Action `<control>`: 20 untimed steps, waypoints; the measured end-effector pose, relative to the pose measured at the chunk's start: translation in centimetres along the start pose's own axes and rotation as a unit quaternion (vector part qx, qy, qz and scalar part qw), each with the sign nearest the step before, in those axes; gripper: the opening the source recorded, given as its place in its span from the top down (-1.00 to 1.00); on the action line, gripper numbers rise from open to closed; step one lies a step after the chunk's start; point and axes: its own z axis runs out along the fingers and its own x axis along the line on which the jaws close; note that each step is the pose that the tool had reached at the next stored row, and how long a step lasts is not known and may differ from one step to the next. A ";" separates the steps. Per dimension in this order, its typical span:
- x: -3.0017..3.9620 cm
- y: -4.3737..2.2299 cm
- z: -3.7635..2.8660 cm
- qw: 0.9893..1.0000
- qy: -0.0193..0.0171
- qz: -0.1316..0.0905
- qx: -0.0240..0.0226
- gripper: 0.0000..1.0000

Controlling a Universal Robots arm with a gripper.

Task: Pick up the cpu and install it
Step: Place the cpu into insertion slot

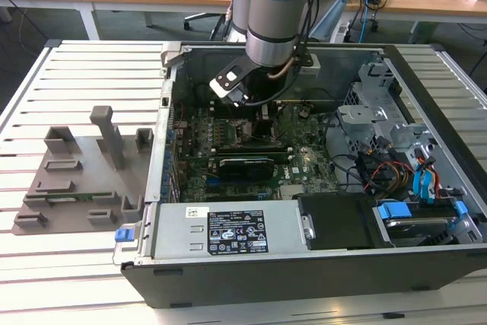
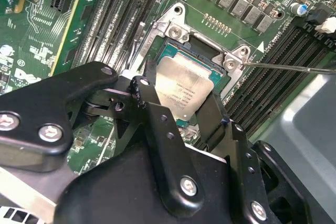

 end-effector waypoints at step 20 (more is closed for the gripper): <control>0.02 0.04 0.49 1.000 0.000 -0.002 0.000 -0.24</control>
